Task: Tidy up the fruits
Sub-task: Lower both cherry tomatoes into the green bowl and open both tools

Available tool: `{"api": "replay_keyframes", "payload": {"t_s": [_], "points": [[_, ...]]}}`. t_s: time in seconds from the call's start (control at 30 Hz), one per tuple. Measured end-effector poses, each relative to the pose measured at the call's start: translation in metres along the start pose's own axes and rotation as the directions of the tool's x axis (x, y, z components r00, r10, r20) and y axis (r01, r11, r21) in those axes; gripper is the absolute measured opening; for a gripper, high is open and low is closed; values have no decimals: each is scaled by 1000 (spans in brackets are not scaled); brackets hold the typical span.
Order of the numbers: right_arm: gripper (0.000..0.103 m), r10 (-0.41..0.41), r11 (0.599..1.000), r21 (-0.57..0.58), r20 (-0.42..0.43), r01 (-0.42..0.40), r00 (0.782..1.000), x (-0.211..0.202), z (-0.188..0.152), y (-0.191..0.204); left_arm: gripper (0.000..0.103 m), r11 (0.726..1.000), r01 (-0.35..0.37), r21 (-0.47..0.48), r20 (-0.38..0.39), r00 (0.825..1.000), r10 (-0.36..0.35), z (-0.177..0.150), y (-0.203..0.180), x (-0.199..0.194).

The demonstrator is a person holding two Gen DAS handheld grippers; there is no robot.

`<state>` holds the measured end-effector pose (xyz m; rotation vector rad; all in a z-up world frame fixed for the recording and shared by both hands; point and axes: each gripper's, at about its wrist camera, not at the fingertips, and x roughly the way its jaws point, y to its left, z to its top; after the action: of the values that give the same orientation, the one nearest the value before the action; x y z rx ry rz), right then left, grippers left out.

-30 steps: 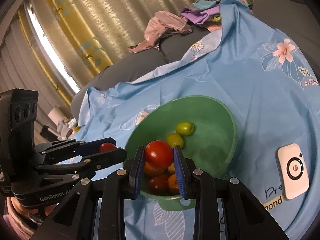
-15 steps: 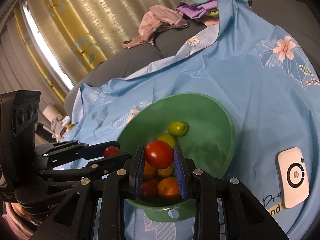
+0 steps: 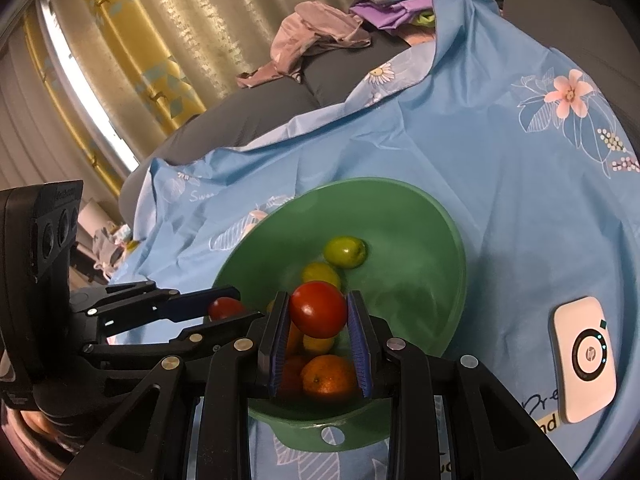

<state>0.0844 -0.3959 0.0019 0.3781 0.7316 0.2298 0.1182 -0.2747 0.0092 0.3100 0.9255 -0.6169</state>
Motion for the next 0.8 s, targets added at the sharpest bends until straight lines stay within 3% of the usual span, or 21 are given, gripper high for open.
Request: {"api": "replay_keyframes", "payload": {"t_s": [0.8], "points": [[30, -38, 999, 2, -27, 38, 999, 5, -1, 1, 31, 1000, -12, -3, -18, 1000, 12, 1, 1, 7]]}}
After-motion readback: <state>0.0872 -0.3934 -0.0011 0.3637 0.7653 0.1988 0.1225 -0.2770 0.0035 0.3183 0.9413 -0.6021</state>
